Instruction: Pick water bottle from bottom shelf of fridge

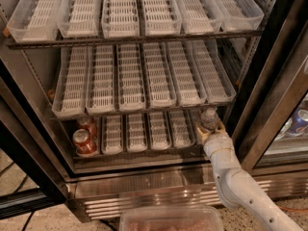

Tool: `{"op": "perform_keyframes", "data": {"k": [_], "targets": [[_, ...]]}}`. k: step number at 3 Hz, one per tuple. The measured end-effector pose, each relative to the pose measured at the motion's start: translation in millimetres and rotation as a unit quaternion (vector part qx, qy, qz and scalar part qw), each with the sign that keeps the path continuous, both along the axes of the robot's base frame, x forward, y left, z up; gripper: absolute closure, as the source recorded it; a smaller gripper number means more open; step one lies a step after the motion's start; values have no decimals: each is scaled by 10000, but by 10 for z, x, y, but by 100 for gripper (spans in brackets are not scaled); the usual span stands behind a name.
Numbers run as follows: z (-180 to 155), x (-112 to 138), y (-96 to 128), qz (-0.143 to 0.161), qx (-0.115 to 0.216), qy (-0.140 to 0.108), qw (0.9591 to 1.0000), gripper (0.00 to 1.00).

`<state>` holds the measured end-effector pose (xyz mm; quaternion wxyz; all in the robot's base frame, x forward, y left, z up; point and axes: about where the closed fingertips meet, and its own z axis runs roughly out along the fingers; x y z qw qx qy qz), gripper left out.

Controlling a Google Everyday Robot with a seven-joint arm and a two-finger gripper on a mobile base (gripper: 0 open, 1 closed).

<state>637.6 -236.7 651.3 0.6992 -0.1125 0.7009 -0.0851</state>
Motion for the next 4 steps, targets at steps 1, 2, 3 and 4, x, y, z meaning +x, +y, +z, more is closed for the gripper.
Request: {"op": "perform_keyframes", "data": {"k": [1, 2, 3, 4], "targets": [[232, -117, 9, 127, 176, -158, 9996, 100], [417, -226, -21, 193, 271, -270, 9991, 100], [457, -342, -82, 195, 283, -257, 9991, 100], [490, -476, -77, 339, 361, -72, 9987, 100]]}}
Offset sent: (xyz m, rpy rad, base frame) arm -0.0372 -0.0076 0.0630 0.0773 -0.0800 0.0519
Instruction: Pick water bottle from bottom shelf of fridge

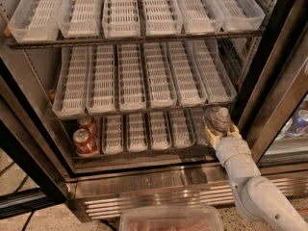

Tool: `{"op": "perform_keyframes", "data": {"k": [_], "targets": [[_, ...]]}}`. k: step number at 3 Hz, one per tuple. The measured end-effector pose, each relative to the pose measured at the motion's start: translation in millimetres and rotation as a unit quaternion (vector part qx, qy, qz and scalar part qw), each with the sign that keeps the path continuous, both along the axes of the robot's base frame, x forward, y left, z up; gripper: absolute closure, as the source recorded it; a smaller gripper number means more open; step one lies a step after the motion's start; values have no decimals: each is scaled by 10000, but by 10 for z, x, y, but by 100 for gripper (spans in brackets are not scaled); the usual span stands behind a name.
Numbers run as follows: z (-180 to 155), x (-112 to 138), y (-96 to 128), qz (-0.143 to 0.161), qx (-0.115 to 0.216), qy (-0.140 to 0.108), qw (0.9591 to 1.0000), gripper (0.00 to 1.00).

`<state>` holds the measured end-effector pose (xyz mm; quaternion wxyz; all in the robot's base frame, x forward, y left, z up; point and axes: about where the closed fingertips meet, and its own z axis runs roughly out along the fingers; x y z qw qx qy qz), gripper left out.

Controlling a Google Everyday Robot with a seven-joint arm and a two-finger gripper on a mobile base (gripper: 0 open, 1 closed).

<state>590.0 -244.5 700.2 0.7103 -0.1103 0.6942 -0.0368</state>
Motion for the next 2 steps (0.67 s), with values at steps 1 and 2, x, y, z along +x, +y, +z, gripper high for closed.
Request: {"op": "perform_keyframes", "data": {"k": [1, 2], "targets": [[-117, -206, 142, 491, -18, 547, 9973, 100], [-216, -389, 263, 1081, -163, 1199, 9868, 100]]}}
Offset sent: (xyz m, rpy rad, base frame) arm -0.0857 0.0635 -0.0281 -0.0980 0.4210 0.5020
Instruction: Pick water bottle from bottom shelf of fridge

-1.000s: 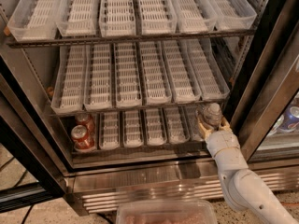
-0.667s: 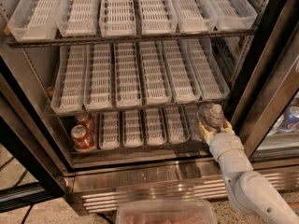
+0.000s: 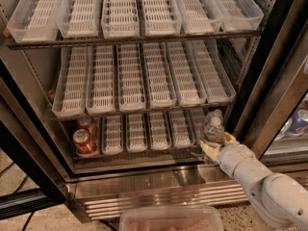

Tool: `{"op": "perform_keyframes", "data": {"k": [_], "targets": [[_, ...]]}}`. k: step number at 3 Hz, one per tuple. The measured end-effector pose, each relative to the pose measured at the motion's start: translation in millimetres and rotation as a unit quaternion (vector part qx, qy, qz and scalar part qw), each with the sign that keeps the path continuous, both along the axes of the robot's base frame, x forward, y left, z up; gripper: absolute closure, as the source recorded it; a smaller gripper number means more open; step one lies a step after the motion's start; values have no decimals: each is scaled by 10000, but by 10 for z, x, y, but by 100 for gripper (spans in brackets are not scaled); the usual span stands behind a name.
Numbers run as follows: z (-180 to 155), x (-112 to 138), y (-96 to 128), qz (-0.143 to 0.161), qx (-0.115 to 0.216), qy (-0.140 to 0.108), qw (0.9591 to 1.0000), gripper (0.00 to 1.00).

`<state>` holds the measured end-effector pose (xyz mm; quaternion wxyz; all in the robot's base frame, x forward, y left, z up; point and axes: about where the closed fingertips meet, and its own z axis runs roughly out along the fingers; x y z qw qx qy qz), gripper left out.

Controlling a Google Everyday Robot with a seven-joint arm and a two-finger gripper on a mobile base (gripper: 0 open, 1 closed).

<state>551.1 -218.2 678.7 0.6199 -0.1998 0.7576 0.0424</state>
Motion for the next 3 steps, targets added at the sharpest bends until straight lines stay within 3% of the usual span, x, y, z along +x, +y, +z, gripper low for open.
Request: {"op": "perform_keyframes", "data": {"k": [1, 2, 3], "targets": [[74, -141, 146, 688, -228, 166, 9972, 100], [284, -201, 354, 1433, -267, -52, 9893, 100], [512, -230, 551, 2115, 13, -121, 9773, 100]]}}
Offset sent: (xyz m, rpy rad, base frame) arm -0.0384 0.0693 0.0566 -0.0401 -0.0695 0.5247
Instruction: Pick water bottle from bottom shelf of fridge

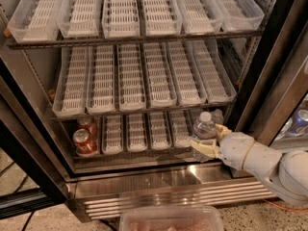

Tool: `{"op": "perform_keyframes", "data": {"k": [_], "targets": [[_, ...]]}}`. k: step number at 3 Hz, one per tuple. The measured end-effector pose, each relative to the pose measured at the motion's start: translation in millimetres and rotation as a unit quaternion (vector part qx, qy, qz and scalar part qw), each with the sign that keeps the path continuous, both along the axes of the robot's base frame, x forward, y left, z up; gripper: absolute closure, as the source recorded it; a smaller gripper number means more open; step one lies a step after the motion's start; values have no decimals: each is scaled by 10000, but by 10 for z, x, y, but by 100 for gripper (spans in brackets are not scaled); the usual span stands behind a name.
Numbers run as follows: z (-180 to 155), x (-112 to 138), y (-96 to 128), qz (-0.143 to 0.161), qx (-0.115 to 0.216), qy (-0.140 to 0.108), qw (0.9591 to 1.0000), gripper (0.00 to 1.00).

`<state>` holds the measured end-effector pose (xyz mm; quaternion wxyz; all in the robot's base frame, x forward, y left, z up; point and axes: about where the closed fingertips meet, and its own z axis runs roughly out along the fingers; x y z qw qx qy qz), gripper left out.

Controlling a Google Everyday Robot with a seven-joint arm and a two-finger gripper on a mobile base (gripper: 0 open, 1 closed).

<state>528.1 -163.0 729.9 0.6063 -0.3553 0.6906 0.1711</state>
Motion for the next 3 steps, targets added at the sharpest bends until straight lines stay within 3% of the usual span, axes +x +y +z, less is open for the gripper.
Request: {"op": "perform_keyframes", "data": {"k": [1, 2, 3], "targets": [[209, -101, 200, 702, 217, 74, 9973, 100], [387, -207, 346, 1293, 272, 127, 9912, 100], [391, -262, 388, 1425, 286, 142, 9893, 100]]}}
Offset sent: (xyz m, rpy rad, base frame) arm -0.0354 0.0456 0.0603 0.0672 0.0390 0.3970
